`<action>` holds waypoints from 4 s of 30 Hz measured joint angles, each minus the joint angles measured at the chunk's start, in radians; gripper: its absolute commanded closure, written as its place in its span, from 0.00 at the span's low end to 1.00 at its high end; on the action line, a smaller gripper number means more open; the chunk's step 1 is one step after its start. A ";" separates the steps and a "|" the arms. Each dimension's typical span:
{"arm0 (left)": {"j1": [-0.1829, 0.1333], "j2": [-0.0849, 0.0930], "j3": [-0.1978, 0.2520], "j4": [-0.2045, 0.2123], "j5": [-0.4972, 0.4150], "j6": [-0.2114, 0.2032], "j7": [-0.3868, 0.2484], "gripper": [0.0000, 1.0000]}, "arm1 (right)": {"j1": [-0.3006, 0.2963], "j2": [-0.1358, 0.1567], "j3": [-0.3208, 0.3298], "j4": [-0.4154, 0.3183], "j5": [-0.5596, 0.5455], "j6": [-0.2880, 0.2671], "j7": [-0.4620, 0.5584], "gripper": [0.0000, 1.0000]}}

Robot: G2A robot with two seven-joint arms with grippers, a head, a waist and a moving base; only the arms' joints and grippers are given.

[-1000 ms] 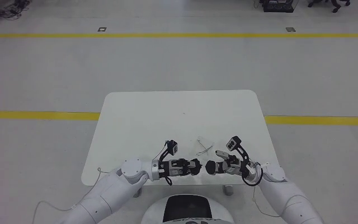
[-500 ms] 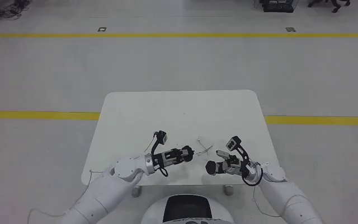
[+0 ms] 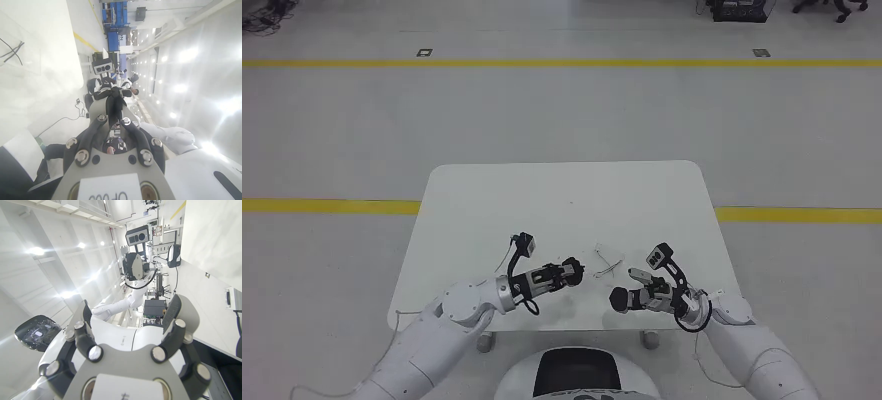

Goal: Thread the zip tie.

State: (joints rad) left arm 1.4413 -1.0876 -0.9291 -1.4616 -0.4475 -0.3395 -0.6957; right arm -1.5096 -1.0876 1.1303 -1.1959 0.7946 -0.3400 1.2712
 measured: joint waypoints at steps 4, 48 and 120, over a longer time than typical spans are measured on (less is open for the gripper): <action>0.004 0.001 -0.019 -0.010 0.016 -0.001 0.013 1.00 | 0.000 0.000 0.000 0.000 0.000 0.000 0.000 0.00; 0.077 0.004 -0.135 -0.075 0.072 -0.001 -0.089 1.00 | 0.307 0.016 -0.150 -0.319 -1.266 0.313 -0.287 0.00; 0.092 0.005 -0.150 -0.087 0.079 -0.001 -0.097 1.00 | 0.555 -0.151 -0.524 0.055 -1.531 0.335 -0.302 0.62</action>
State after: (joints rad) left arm 1.5330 -1.0822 -1.0788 -1.5483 -0.3687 -0.3400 -0.7929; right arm -0.9541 -1.2391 0.6065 -1.1411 -0.7369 -0.0048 0.9694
